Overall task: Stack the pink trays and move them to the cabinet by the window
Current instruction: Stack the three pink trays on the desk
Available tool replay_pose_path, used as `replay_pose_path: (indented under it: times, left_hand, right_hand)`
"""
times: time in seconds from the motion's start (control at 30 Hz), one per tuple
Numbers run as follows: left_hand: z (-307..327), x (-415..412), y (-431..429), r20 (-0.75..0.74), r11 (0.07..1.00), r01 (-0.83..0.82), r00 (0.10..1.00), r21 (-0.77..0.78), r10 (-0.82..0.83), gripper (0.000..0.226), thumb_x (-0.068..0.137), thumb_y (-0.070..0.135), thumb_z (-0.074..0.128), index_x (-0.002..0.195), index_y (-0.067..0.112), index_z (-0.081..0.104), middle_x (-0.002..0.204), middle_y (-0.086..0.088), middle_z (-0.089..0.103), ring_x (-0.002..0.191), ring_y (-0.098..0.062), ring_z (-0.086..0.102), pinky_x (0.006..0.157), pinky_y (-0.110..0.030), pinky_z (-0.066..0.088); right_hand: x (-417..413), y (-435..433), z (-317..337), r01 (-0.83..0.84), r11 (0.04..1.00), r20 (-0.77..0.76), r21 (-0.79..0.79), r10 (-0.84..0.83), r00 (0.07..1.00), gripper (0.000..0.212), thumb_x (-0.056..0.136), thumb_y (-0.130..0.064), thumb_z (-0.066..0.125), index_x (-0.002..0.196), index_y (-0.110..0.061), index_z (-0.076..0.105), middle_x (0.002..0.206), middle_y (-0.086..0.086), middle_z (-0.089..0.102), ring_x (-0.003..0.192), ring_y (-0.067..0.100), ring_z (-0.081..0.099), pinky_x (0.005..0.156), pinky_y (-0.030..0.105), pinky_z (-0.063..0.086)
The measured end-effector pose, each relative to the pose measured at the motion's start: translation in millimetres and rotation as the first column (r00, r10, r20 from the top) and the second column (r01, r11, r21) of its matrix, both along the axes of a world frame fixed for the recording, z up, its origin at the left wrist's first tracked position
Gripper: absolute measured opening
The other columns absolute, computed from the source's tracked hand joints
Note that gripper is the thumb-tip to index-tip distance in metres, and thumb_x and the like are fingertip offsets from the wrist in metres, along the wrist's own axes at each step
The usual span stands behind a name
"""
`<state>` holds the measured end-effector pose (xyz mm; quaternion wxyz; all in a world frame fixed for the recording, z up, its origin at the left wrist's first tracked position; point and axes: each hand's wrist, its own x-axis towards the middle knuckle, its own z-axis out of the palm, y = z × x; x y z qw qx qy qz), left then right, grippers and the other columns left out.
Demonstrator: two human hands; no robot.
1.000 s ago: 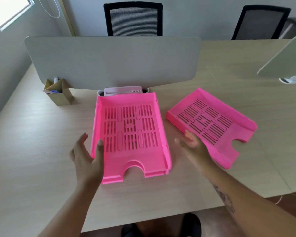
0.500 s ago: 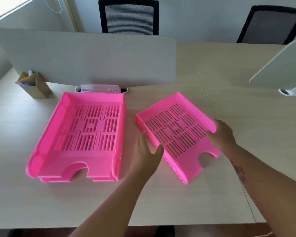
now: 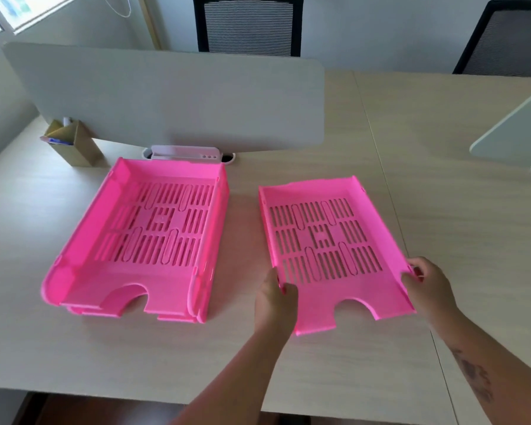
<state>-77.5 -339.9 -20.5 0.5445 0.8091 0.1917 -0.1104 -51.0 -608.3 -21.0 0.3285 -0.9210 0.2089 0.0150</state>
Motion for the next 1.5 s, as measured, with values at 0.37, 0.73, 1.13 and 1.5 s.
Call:
replay_pose_path:
  times: [0.37, 0.73, 1.13, 1.5]
  left_hand:
    - [98.8, 40.7, 148.4, 0.262, 0.977, 0.052, 0.959, 0.205, -0.106, 0.021, 0.094, 0.006, 0.046, 0.103, 0.011, 0.065, 0.081, -0.001, 0.068, 0.063, -0.011, 0.063, 0.041, -0.014, 0.047]
    - [122.0, 44.5, 357.0, 0.253, 0.940, -0.114, 0.967, 0.321, 0.031, 0.032, 0.094, 0.007, 0.039, 0.097, 0.023, 0.066, 0.086, -0.004, 0.071, 0.072, -0.021, 0.064, 0.054, -0.029, 0.048]
    - [79.3, 36.4, 396.8, 0.176, 0.977, -0.003, 0.984, 0.215, -0.035, 0.028, 0.099, 0.006, 0.039, 0.107, 0.011, 0.066, 0.091, -0.012, 0.072, 0.083, -0.033, 0.070, 0.071, -0.053, 0.061]
    - [68.0, 27.8, 403.6, 0.151, 0.998, 0.027, 0.988, -0.058, -0.018, 0.028, 0.103, 0.029, 0.047, 0.118, 0.012, 0.063, 0.097, -0.006, 0.072, 0.081, -0.021, 0.069, 0.064, -0.041, 0.061]
  right_hand:
    - [-16.2, 137.9, 87.8, 0.001, 0.932, 0.373, 0.361, -0.145, 0.916, 0.008, 0.096, -0.012, 0.049, 0.099, -0.018, 0.051, 0.084, -0.001, 0.058, 0.068, 0.013, 0.054, 0.052, 0.030, 0.038]
    - [-11.6, 364.3, 88.0, -0.136, 0.872, 0.401, 0.469, -0.073, 0.913, 0.011, 0.097, -0.003, 0.040, 0.100, -0.014, 0.042, 0.075, -0.002, 0.054, 0.055, 0.005, 0.054, 0.040, 0.015, 0.039]
    - [-28.0, 406.7, 48.0, -0.027, 0.904, 0.284, 0.427, -0.106, 0.953, 0.010, 0.099, -0.008, 0.039, 0.107, -0.013, 0.041, 0.075, 0.006, 0.052, 0.047, 0.014, 0.041, 0.043, 0.030, 0.032]
    - [-21.5, 392.2, 46.7, -0.124, 0.905, 0.186, 0.407, 0.051, 0.981, 0.048, 0.098, -0.016, 0.047, 0.143, -0.020, 0.034, 0.109, 0.002, 0.064, 0.068, 0.018, 0.062, 0.059, 0.037, 0.054]
